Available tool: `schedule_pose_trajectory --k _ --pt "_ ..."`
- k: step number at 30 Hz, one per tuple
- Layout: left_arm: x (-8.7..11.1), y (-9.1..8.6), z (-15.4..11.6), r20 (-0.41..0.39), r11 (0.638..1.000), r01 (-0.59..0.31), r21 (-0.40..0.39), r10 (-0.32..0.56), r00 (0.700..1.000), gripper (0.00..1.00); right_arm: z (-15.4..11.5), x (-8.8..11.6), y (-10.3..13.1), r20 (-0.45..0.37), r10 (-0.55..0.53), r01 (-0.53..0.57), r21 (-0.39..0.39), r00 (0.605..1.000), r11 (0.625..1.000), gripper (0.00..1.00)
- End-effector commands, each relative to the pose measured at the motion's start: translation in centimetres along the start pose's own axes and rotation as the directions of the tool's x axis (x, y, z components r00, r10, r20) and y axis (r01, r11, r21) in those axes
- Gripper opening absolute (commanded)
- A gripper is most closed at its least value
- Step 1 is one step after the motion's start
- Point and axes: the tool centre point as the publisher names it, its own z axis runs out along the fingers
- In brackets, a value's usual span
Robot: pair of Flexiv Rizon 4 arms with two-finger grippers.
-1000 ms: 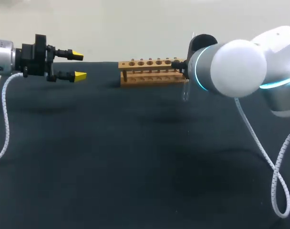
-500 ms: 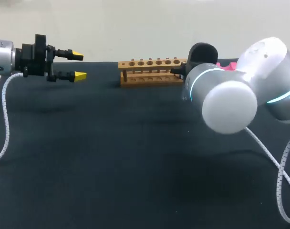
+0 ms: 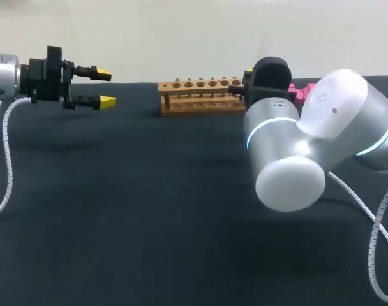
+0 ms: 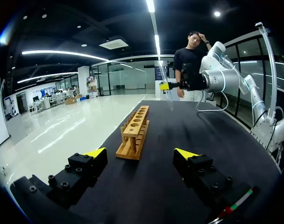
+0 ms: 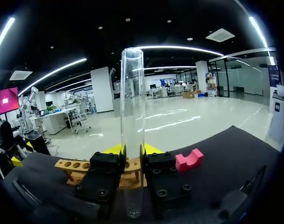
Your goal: Grasp the test tube, adjust it, and insert it.
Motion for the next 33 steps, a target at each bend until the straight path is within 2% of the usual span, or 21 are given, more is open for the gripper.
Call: schedule_pose_trajectory --k 1,9,20,33 --pt "0.1 0.0 0.0 0.002 1.0 -0.003 0.0 0.003 1.0 1.0 0.5 -0.5 0.2 0.059 -0.007 0.007 -0.004 0.998 1.0 0.0" --pt "0.1 0.0 0.0 0.002 1.0 -0.003 0.0 0.003 1.0 1.0 1.7 -2.4 0.8 0.133 -0.04 0.041 -0.003 0.99 0.999 0.0" --pt "0.1 0.0 0.0 0.002 1.0 -0.003 0.0 0.003 1.0 1.0 3.6 -3.9 2.4 0.222 -0.066 0.071 -0.014 0.973 0.997 0.0" --pt "0.1 0.0 0.0 0.002 1.0 -0.003 0.0 0.003 1.0 1.0 4.9 -4.5 4.8 0.251 -0.048 0.067 -0.069 0.967 0.995 0.0"
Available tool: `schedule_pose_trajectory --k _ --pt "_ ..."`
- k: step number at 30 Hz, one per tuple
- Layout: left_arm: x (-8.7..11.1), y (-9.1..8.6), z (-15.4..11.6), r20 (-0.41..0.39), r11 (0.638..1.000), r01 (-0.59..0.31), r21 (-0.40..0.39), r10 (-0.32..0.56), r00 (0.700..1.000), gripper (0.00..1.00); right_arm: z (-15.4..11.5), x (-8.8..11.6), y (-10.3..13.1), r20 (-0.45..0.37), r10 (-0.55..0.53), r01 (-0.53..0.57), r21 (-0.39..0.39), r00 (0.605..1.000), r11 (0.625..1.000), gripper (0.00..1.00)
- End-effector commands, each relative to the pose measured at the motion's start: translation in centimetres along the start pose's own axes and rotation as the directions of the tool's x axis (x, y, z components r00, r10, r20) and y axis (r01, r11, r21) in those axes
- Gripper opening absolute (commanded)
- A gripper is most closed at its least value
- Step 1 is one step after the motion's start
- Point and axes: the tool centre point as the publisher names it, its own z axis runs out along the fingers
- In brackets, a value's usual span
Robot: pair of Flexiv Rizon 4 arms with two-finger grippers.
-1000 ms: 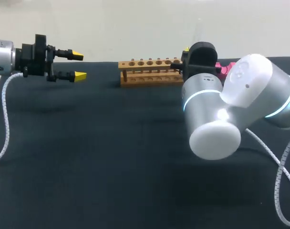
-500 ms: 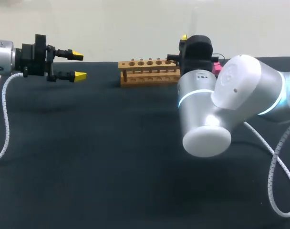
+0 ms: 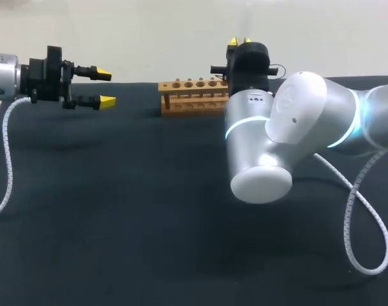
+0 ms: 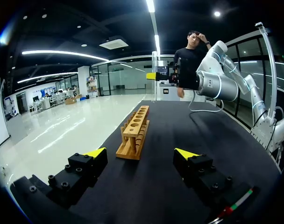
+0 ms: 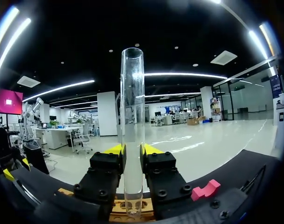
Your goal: Grasp the test tube, adjust it, and insert it.
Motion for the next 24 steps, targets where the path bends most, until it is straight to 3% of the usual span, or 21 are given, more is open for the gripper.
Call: schedule_pose_trajectory --k 1,12,24 --pt "0.1 0.0 0.0 0.002 1.0 -0.003 0.0 0.003 1.0 1.0 0.9 0.2 0.5 0.009 0.008 -0.007 -0.033 1.0 0.999 0.0" --pt "0.1 0.0 0.0 0.002 1.0 -0.003 0.0 0.003 1.0 1.0 2.0 0.7 1.9 0.015 0.013 -0.011 -0.07 1.0 0.997 0.0" --pt "0.1 0.0 0.0 0.002 1.0 -0.003 0.0 0.003 1.0 1.0 3.3 1.8 1.9 0.012 0.02 -0.018 -0.099 1.0 0.995 0.0"
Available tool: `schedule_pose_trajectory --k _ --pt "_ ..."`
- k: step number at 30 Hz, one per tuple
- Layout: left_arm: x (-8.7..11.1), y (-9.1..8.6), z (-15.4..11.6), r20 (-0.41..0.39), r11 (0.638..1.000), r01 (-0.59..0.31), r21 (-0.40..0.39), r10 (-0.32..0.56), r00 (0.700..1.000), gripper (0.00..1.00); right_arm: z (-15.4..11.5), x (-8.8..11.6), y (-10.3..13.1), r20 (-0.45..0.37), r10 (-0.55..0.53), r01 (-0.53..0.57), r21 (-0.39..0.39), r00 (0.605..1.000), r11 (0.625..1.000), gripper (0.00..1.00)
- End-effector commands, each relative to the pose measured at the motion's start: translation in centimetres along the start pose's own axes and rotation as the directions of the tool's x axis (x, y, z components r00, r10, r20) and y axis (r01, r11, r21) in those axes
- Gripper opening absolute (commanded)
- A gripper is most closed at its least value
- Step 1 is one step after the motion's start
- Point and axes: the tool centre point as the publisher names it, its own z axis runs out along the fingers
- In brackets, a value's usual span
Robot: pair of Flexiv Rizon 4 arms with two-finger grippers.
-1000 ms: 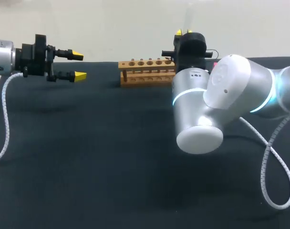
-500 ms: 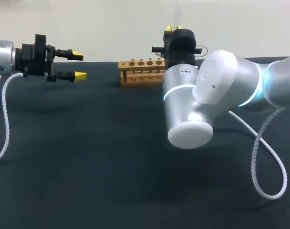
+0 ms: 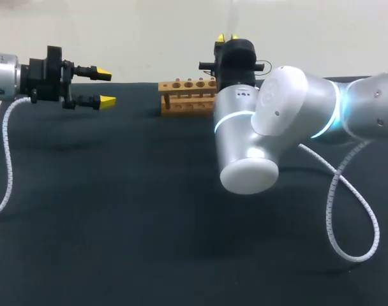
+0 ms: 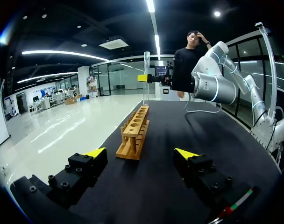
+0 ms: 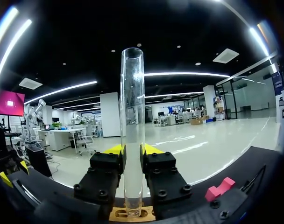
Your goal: Grasp the test tube, adjust it, and insert it.
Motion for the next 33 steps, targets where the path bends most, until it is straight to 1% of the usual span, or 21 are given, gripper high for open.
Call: schedule_pose_trajectory --k 1,14,33 --pt "0.1 0.0 0.0 0.002 1.0 -0.003 0.0 0.003 1.0 1.0 0.7 0.6 -0.3 0.004 0.004 -0.004 -0.075 1.0 0.997 0.0" --pt "0.1 0.0 0.0 0.002 1.0 -0.003 0.0 0.003 1.0 1.0 1.1 1.3 -0.9 -0.004 0.009 -0.009 -0.077 1.0 0.997 0.0" --pt "0.1 0.0 0.0 0.002 1.0 -0.003 0.0 0.003 1.0 1.0 1.5 2.7 -1.2 -0.008 0.021 -0.022 -0.074 1.0 0.997 0.0"
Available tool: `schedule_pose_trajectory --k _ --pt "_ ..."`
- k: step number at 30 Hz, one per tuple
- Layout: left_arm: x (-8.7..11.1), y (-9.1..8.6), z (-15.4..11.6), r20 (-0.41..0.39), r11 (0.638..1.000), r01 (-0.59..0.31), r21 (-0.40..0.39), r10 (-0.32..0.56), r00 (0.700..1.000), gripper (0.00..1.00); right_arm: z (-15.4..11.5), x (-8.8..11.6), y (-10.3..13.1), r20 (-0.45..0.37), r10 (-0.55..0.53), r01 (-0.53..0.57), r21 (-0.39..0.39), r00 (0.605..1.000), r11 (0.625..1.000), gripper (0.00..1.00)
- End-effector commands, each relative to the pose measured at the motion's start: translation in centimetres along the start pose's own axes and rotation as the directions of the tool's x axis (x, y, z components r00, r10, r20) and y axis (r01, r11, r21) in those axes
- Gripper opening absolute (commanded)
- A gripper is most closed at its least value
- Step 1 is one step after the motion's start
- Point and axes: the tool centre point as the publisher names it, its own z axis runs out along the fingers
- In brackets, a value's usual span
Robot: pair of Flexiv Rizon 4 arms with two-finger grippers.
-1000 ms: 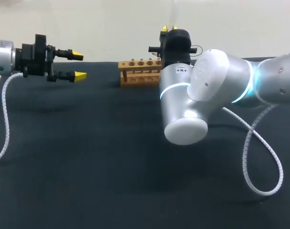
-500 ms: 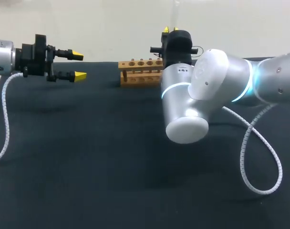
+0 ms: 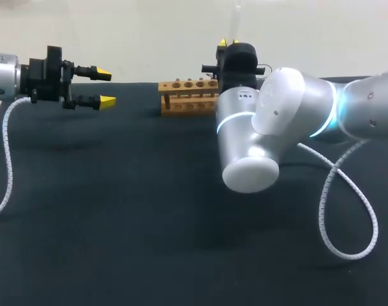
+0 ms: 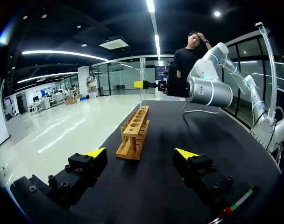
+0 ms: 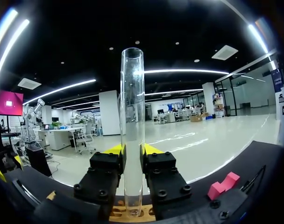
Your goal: Grasp the test tube, adjust it, and insert it.
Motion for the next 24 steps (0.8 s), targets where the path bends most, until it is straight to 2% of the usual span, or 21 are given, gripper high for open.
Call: schedule_pose_trajectory --k 1,24 --pt "0.1 0.0 0.0 0.002 1.0 -0.003 0.0 0.003 1.0 1.0 0.3 0.6 -0.2 0.01 0.005 -0.004 -0.081 1.0 0.997 0.0" --pt "0.1 0.0 0.0 0.002 1.0 -0.003 0.0 0.003 1.0 1.0 0.1 2.7 -0.4 -0.021 0.014 -0.016 -0.096 1.0 0.995 0.0"
